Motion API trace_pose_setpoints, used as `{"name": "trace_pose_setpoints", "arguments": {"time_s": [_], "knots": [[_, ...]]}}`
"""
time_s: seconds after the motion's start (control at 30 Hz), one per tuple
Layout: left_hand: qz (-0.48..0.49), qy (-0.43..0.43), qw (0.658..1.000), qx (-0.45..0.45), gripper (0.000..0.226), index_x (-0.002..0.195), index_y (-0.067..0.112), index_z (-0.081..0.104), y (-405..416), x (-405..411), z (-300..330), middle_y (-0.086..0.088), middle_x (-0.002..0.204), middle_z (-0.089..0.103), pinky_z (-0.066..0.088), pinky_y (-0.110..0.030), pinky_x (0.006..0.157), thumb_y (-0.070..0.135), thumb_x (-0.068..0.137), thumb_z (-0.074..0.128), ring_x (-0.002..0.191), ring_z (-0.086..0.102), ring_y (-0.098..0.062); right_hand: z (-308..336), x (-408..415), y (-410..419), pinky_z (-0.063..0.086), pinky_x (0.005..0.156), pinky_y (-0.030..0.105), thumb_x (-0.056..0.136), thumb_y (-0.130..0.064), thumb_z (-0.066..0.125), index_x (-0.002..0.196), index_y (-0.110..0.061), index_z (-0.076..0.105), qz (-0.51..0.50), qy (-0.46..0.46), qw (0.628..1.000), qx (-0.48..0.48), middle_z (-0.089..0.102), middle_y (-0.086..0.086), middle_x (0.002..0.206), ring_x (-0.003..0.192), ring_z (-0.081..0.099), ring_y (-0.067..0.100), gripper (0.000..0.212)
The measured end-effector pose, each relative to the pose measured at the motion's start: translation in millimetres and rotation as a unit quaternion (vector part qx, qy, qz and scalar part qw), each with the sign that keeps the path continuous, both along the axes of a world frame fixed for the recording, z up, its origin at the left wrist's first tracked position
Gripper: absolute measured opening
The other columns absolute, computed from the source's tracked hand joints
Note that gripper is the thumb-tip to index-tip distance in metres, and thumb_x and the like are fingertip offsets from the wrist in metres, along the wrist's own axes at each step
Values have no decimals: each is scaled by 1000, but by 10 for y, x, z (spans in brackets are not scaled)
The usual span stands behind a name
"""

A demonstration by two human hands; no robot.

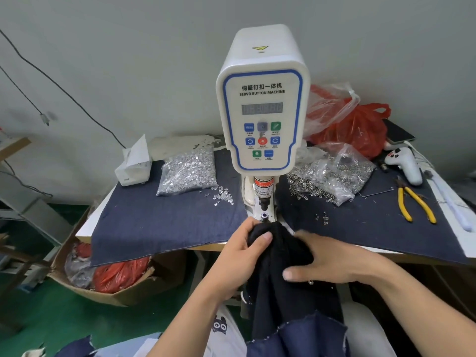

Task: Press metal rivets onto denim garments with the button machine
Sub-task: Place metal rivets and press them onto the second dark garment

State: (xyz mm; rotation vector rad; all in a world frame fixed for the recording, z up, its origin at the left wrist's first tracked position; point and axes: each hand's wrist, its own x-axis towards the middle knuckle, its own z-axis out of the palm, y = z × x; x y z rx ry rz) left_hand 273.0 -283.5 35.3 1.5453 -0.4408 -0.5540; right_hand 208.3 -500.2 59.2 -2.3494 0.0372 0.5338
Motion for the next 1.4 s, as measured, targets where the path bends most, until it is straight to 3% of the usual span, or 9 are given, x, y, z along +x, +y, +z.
{"name": "trace_pose_setpoints", "arguments": {"time_s": [0.1, 0.2, 0.3, 0.4, 0.57, 0.7, 0.9, 1.23, 1.4], "knots": [[17, 11, 999, 25, 11, 102, 32, 66, 2, -5, -38, 6, 98, 72, 55, -26, 86, 31, 109, 57, 94, 67, -9, -39, 15, -11, 51, 72, 31, 71, -44, 74, 90, -22, 69, -25, -5, 994, 110, 71, -10, 78, 74, 65, 7, 30], [54, 91, 994, 11, 19, 110, 21, 72, -9, 19, -65, -7, 112, 78, 58, -37, 95, 24, 111, 54, 106, 73, -21, -93, 37, -58, 48, 74, 35, 75, -26, 77, 92, -13, 71, -75, 6, 967, 241, 69, 4, 83, 78, 62, 15, 22], [89, 136, 987, 15, 23, 94, 14, 73, -57, 27, -75, -4, 101, 79, 57, -34, 84, 33, 102, 63, 94, 75, -17, -128, 92, -87, 50, 74, 33, 75, -34, 82, 87, -22, 76, -75, 27, 961, 266, 73, 3, 85, 80, 67, 14, 18], [94, 84, 989, 73, 26, 83, 23, 77, -100, 43, -129, 6, 88, 79, 58, -29, 75, 47, 91, 74, 83, 74, -10, -123, 201, -102, 46, 72, 39, 73, -47, 84, 83, -22, 75, -97, 29, 968, 231, 73, 4, 82, 77, 67, 17, 29], [188, 29, 980, 67, 29, 77, 24, 78, -162, 258, -168, 5, 79, 77, 51, -21, 63, 38, 101, 70, 71, 66, -2, -74, 380, -141, 39, 47, 17, 68, -59, 86, 67, -24, 73, -118, 25, 982, 143, 67, -6, 60, 51, 55, 5, 37], [205, 68, 975, 53, 42, 64, 24, 63, -263, 425, -143, 1, 71, 67, 49, -31, 65, 39, 103, 64, 70, 59, -10, -38, 510, -263, 50, 57, 17, 74, -47, 88, 79, -19, 78, -154, -8, 969, 192, 78, 1, 79, 69, 71, 9, 30], [208, 72, 972, 77, 43, 94, -4, 65, -328, 638, -179, -19, 93, 76, 57, -47, 82, 38, 106, 59, 82, 64, -21, -198, 638, -244, 46, 64, 22, 80, -51, 83, 84, -15, 76, -205, -55, 955, 205, 73, -1, 75, 66, 64, 8, 37], [205, 57, 972, 104, 48, 93, -4, 60, -332, 768, -294, -4, 82, 64, 45, -36, 73, 42, 105, 58, 78, 55, -16, -343, 652, -270, 47, 78, 27, 93, -57, 66, 83, -24, 76, -214, -86, 956, 180, 74, -8, 79, 76, 64, 0, 36], [205, 67, 972, 95, 38, 75, 16, 60, -343, 784, -355, -2, 76, 63, 44, -34, 72, 40, 105, 60, 75, 55, -16, -388, 660, -287, 44, 77, 33, 94, -59, 62, 85, -19, 74, -212, -88, 956, 181, 67, -5, 77, 76, 58, 7, 43]]}}
